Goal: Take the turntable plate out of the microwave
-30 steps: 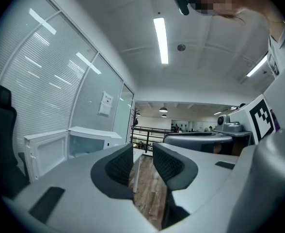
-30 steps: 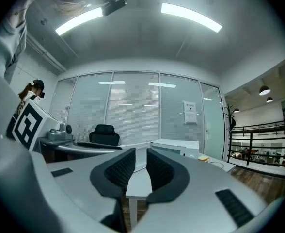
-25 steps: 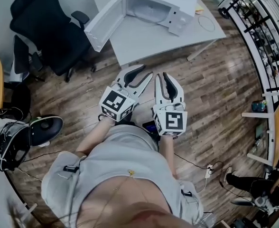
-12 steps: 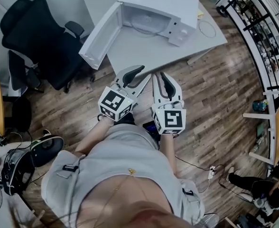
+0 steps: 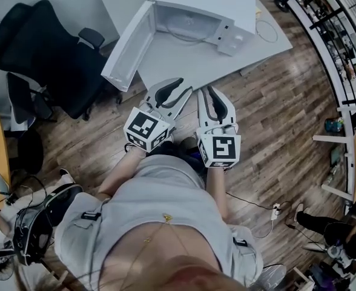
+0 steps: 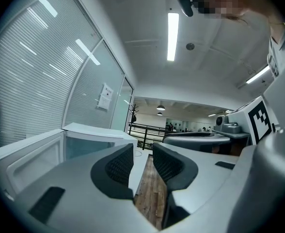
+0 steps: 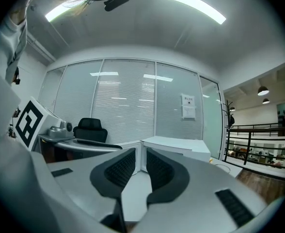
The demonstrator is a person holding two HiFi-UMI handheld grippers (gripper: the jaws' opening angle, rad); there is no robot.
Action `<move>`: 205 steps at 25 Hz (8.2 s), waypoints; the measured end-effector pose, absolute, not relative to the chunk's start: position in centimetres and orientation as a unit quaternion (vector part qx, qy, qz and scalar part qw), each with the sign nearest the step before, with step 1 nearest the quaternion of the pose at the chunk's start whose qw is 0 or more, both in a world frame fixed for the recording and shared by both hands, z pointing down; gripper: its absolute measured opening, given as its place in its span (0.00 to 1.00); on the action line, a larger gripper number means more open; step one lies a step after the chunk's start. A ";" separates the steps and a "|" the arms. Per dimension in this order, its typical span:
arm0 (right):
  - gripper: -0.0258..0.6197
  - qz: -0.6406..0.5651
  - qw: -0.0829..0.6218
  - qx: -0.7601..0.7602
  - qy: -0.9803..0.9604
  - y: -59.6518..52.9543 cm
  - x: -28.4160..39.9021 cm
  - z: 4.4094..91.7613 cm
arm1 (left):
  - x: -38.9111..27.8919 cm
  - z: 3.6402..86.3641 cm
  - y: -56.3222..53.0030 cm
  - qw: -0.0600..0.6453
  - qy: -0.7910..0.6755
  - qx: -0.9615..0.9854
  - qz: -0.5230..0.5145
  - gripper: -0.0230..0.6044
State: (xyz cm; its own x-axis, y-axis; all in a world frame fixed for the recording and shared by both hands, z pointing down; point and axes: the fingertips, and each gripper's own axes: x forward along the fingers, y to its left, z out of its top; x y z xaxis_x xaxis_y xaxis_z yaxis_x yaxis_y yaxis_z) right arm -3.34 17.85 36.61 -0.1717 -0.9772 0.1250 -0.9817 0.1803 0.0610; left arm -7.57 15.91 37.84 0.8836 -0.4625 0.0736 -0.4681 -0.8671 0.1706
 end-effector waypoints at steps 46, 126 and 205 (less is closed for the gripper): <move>0.16 0.032 0.056 0.525 -0.849 -8.7 6.2 37.3 | 2.4 38.5 -9.9 0.103 -0.364 0.925 0.033 0.24; 0.23 0.550 -0.129 0.553 -0.613 -14.0 8.4 66.5 | -2.2 66.4 -18.5 0.540 -0.356 0.761 0.055 0.25; 0.17 0.483 -0.250 0.558 -0.628 -6.6 9.2 59.0 | -4.7 59.7 -13.2 0.562 -0.302 0.766 -0.079 0.18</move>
State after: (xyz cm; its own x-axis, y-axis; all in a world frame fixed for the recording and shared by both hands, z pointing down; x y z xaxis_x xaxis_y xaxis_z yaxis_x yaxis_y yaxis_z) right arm 9.25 -6.61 59.00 -0.2536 -0.9407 0.2252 -0.4590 -0.0879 -0.8841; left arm -4.74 -13.23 59.75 0.8050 -0.5514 0.2191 -0.3739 -0.1847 0.9089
